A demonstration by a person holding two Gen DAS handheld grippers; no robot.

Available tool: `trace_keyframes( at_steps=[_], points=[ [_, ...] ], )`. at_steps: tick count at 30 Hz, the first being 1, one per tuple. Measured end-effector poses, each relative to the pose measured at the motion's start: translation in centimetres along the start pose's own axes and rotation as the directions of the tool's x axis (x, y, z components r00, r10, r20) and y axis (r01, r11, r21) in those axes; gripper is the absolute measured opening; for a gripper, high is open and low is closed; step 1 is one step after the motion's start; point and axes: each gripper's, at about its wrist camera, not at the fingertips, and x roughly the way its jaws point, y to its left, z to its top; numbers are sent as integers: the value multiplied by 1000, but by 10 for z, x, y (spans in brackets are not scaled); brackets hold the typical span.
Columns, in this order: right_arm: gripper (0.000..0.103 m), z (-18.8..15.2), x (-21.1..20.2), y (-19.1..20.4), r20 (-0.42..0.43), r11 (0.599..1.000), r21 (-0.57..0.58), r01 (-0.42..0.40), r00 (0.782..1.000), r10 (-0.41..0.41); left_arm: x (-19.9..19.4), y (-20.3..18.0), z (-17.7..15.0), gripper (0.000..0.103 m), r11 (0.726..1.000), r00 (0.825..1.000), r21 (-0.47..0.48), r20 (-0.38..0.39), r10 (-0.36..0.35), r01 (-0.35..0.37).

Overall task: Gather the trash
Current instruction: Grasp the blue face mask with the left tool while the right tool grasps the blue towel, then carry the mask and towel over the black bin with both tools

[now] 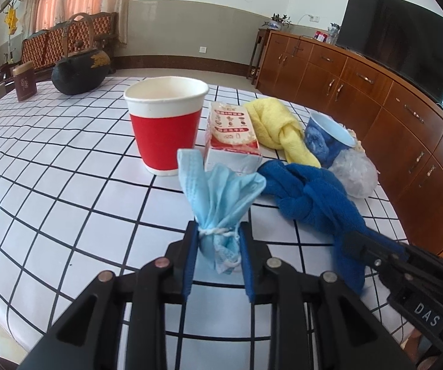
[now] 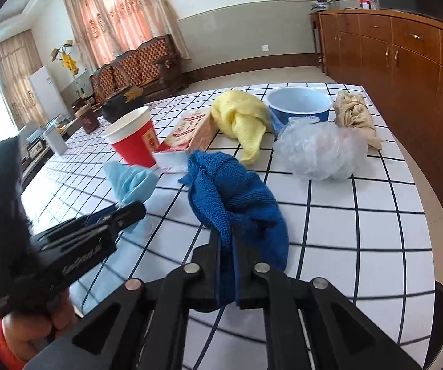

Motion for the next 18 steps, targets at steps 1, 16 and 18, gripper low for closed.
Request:
trace_keyframes(
  at_steps=[1, 16, 18],
  points=[
    [36, 2, 2, 0, 2, 1000, 4, 6, 1000, -6, 0, 1, 0, 30, 1000, 1000, 0, -1, -2, 2],
    [67, 27, 43, 2, -3, 999, 11, 31, 1000, -31, 17, 5, 5, 41, 1000, 999, -27, -41, -17, 16],
    [60, 27, 43, 0, -1, 999, 17, 30, 1000, -30, 17, 4, 4, 41, 1000, 999, -26, -37, -15, 14]
  ],
)
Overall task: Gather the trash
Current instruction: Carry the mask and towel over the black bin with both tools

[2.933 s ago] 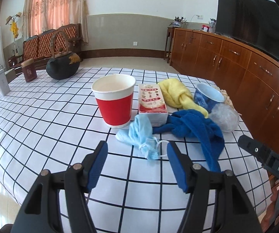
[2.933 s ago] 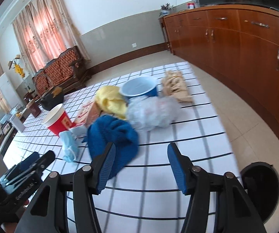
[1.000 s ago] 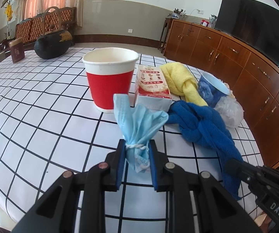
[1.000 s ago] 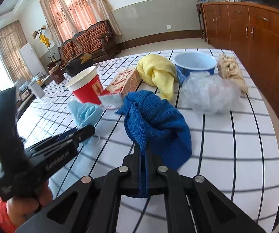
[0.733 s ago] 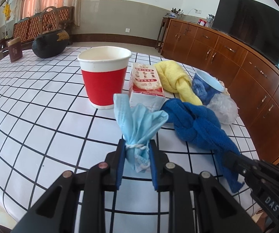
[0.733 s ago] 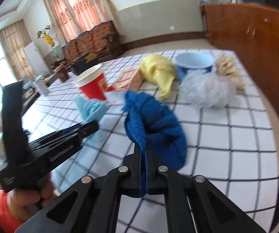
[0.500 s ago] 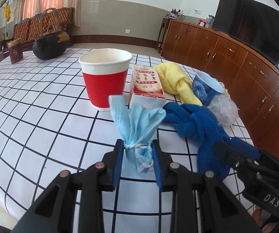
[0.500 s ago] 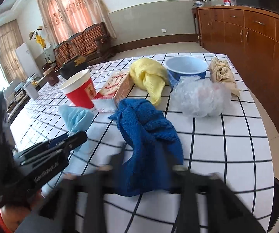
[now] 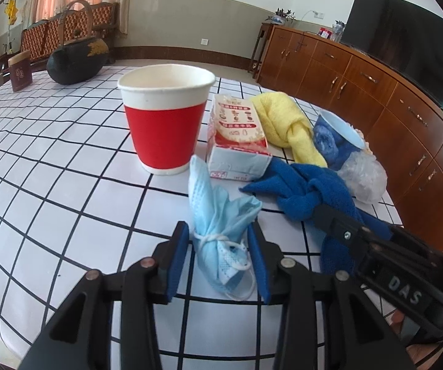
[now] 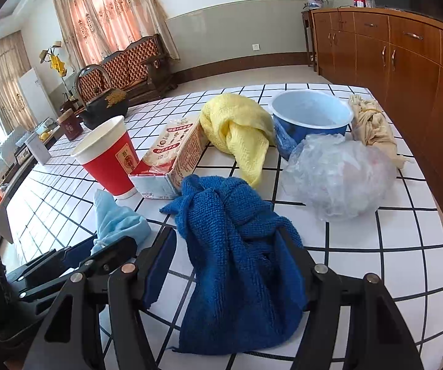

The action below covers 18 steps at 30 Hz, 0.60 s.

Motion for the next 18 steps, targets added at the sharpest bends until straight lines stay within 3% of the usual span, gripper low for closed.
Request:
trace_keyframes(
  at_steps=[1, 3, 5, 8, 18],
  points=[
    [46, 0, 1, -1, -5, 1000, -2, 4, 1000, -4, 0, 0, -1, 41, 1000, 1000, 5, 2, 2, -2],
    [36, 0, 0, -3, -8, 1000, 0, 3, 1000, -3, -1, -2, -2, 40, 1000, 1000, 16, 5, 9, -9],
    [20, -1, -1, -2, -12, 1000, -6, -1, 1000, 1, -2, -3, -4, 33, 999, 1000, 28, 10, 20, -20],
    [13, -4, -6, -4, -14, 1000, 11, -26, 1000, 26, -3, -3, -6, 28, 1000, 1000, 25, 13, 14, -15],
    [11, -18, -35, -5, 11, 998, 15, -57, 998, 57, -11, -11, -7, 25, 999, 999, 32, 44, -2, 1]
  ],
)
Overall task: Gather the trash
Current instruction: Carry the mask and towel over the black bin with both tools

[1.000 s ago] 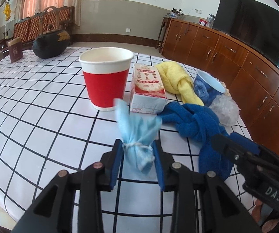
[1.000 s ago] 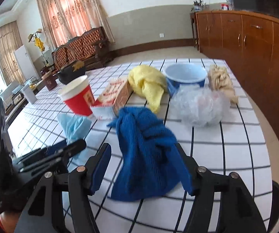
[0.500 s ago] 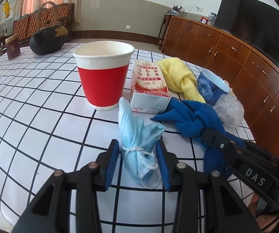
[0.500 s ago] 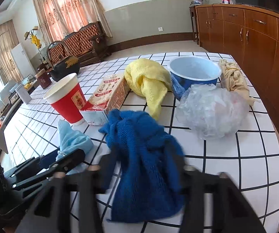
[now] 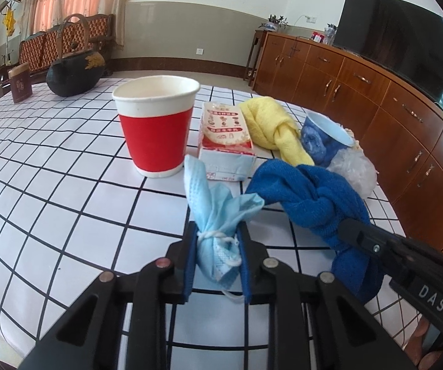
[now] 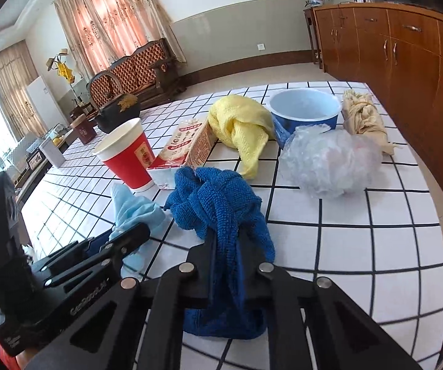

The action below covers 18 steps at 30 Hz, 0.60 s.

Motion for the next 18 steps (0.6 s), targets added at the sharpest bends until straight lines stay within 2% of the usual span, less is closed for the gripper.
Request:
trace_keyframes(
  at_steps=[10, 18],
  points=[
    [11, -11, -37, -14, 40, 1000, 15, 23, 999, -24, -19, -19, -5, 25, 999, 1000, 33, 18, -18, 18],
    [11, -29, -87, -40, 105, 998, 44, 52, 993, -57, -33, -58, -12, 25, 994, 997, 80, 18, -78, 77]
  ],
)
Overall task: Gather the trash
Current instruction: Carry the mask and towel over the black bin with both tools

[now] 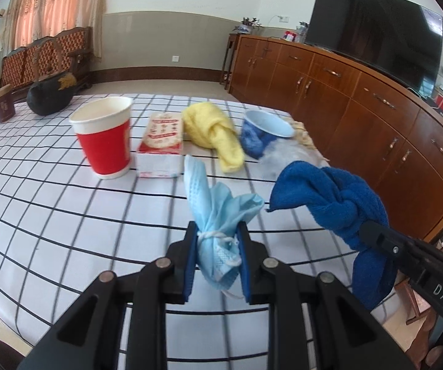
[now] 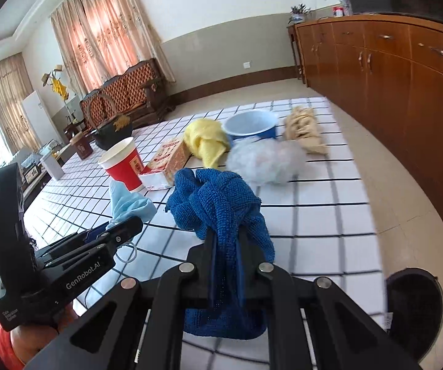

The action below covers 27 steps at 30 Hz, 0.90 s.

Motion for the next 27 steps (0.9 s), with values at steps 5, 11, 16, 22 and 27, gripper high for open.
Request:
trace_keyframes(
  at_steps=[5, 11, 16, 22, 27],
  points=[
    [11, -7, -34, -34, 47, 997, 57, 51, 997, -54, -3, -37, -1, 25, 997, 999, 53, -2, -52, 52],
    [11, -20, -70, -79, 86, 982, 150, 118, 988, -132, -3, -81, -5, 25, 987, 993, 115, -20, -115, 116],
    [11, -34, -95, -113, 99, 961, 206, 184, 973, -207, -4, -118, -12, 25, 971, 984, 164, -50, -171, 177],
    [11, -51, -120, -161, 84, 921, 294, 254, 953, -290, -1, -167, -24, 25, 943, 965, 208, -105, -241, 258],
    [11, -69, -134, -194, 33, 876, 362, 318, 935, -353, 7, -202, -34, 25, 922, 946, 227, -164, -281, 313]
  ],
)
